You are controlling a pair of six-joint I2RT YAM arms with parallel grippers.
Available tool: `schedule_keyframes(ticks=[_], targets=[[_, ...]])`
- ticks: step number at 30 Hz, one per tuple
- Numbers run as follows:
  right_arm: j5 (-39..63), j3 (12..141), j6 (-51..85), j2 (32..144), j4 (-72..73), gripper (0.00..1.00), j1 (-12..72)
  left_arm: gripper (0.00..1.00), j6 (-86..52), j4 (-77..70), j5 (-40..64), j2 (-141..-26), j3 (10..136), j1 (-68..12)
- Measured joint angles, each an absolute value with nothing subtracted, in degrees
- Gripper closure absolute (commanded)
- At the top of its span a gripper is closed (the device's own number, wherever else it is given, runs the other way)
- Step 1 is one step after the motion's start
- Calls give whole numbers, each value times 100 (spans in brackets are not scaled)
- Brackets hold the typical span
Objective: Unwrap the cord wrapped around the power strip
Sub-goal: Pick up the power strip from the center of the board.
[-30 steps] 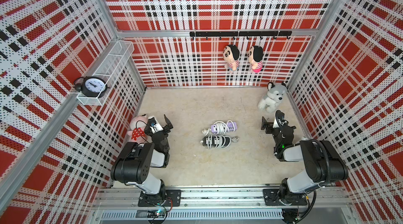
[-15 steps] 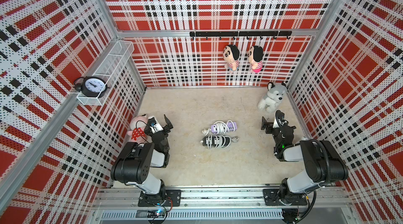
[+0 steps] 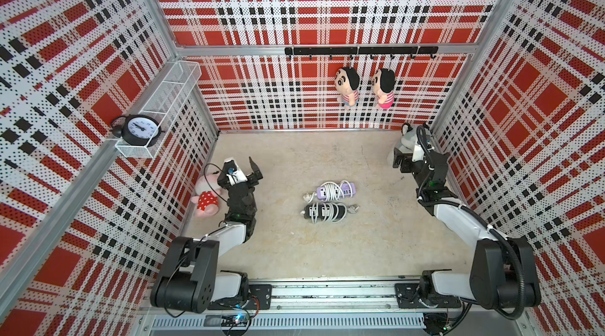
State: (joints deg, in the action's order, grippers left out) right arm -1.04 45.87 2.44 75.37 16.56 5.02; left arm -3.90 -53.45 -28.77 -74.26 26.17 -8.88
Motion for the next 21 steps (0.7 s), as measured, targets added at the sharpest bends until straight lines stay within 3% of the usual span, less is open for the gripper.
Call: schedule_keyframes(ticks=[5, 12, 21], targets=[[165, 5723, -591, 8101, -294, 0, 1258, 2, -840, -3546, -3138, -7236, 3721, -1610], [69, 6532, -2740, 9006, -2335, 0, 2335, 2, -1376, -1745, -3046, -7236, 4088, -2449], [386, 7723, -3986, 10044, -3767, 0, 2460, 2, -1815, -945, -2825, -6729, 4097, -2530]])
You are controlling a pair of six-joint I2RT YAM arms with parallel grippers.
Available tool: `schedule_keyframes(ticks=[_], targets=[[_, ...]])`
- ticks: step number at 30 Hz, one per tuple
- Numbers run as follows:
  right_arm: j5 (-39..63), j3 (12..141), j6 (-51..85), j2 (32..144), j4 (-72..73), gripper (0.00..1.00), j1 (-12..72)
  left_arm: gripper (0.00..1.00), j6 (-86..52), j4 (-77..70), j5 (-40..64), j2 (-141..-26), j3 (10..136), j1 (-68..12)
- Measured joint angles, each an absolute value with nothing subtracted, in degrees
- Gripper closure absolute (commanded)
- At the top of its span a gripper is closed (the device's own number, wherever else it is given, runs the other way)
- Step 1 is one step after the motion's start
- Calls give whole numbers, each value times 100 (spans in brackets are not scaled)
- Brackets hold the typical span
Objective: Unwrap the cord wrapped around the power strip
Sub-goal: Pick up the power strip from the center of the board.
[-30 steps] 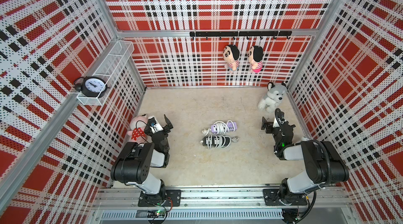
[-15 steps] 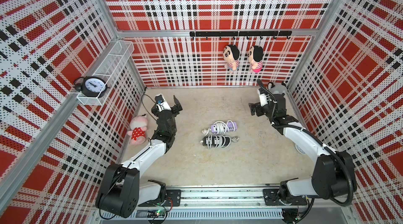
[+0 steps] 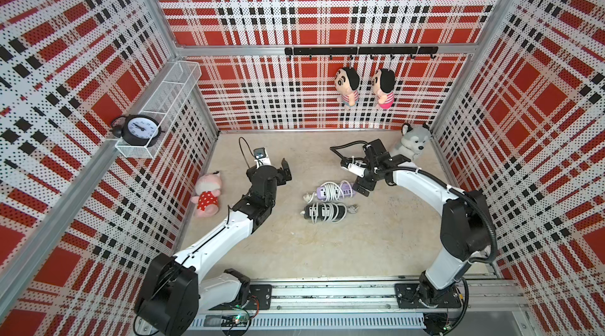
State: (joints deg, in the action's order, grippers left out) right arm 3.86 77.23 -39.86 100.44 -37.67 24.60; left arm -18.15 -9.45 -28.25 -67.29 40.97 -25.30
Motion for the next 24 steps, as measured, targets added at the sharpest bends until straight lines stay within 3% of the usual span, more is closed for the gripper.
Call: schedule_keyframes(ticks=[9, 24], targets=[[582, 8206, -4364, 10892, -4204, 2, 2637, 2, -2233, -808, -2464, -6289, 3931, -2316], [843, 8842, -4386, 11723, -4370, 17, 2895, 2, -2580, -718, -2268, -5994, 3817, -2167]])
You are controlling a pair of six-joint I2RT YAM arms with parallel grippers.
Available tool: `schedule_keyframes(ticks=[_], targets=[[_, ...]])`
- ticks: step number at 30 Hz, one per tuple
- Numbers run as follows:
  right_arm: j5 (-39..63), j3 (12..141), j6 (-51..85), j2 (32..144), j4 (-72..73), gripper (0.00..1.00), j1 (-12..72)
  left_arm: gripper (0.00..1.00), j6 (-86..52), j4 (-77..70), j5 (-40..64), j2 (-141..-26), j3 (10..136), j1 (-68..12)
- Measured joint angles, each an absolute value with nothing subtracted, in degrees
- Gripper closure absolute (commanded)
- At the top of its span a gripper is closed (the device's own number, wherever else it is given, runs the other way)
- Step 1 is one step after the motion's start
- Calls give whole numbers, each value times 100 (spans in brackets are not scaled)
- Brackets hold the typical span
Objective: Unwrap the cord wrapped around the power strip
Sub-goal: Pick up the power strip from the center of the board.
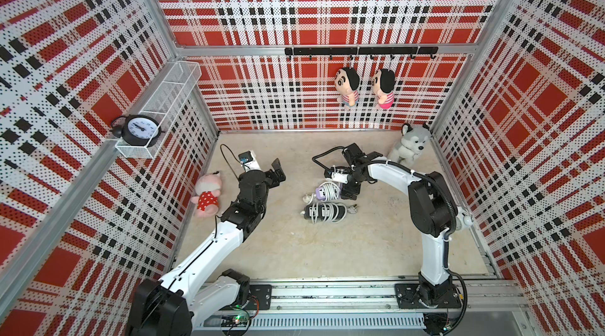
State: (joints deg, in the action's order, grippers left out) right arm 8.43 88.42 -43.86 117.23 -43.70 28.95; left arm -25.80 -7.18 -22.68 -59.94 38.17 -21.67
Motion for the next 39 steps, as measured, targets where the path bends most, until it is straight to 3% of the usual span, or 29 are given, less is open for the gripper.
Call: schedule_keyframes(ticks=[15, 20, 23, 31, 39], targets=[[906, 9032, -4045, 11937, -4580, 40, 2895, 2, -2803, -659, -2248, -5822, 3785, -2167], [913, 9032, -3752, 11937, -4504, 61, 2880, 2, -2875, -615, -2239, -5771, 3785, -2167], [993, 8997, -3496, 11935, -4268, 67, 2832, 2, -3000, -589, -2165, -5710, 3785, -2161], [1485, 8543, -2755, 11461, -3559, 71, 2462, 0, -3428, -617, -1669, -5686, 3763, -2088], [1898, 8495, -2556, 11109, -3417, 72, 2349, 20, -3334, -770, -1111, -6106, 3603, -2005]])
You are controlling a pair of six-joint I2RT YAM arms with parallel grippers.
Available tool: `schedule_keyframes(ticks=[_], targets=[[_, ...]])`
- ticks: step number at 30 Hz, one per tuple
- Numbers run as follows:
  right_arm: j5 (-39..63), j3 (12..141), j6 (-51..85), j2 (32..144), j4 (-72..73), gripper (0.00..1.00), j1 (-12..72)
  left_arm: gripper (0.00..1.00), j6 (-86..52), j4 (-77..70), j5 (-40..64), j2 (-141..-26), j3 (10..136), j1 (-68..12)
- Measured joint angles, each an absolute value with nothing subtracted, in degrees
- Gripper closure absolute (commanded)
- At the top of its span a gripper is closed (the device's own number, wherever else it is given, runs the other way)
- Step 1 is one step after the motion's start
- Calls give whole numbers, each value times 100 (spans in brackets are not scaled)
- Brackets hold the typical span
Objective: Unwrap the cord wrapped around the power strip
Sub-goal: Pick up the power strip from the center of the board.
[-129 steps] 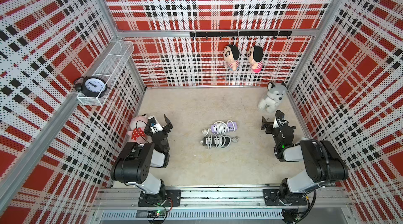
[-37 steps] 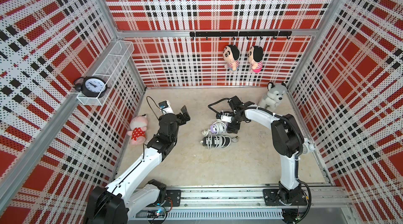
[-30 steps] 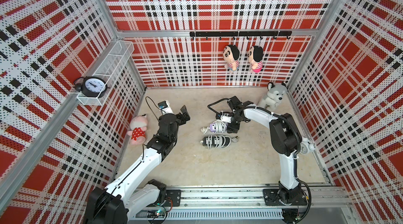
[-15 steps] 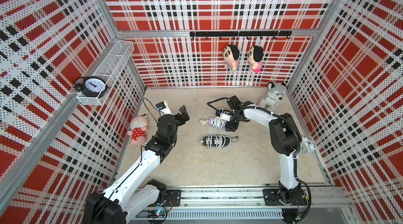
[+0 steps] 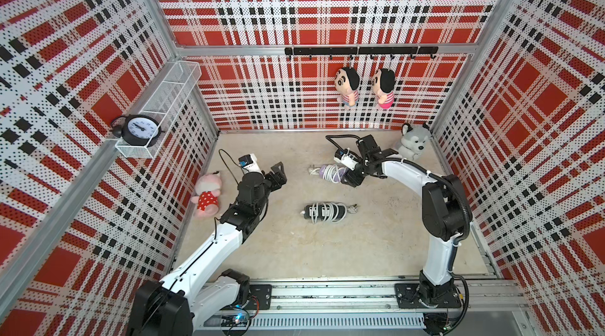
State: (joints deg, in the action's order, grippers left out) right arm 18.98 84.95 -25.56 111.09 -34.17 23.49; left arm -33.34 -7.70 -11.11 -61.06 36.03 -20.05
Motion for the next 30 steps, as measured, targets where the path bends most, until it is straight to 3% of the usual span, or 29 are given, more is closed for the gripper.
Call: schedule_keyframes(ticks=[6, 7, 11, 14, 30], targets=[[2036, 8525, -2480, 11137, -3701, 61, 2349, 28, -2838, -456, -832, -6969, 3887, -2003], [2032, 8541, -2453, 11163, -3758, 55, 2349, 29, -2790, -414, -764, -7124, 3964, -2003], [1953, 8558, -2366, 11323, -3916, 14, 2349, 28, -2657, -370, -572, -7450, 4069, -2047], [1874, 8626, -2287, 11456, -4058, 2, 2351, 27, -2626, -386, -574, -7432, 4069, -2097], [1330, 9579, -2130, 12274, -4351, 0, 2803, 25, -2526, -425, -580, -7279, 4069, -2104]])
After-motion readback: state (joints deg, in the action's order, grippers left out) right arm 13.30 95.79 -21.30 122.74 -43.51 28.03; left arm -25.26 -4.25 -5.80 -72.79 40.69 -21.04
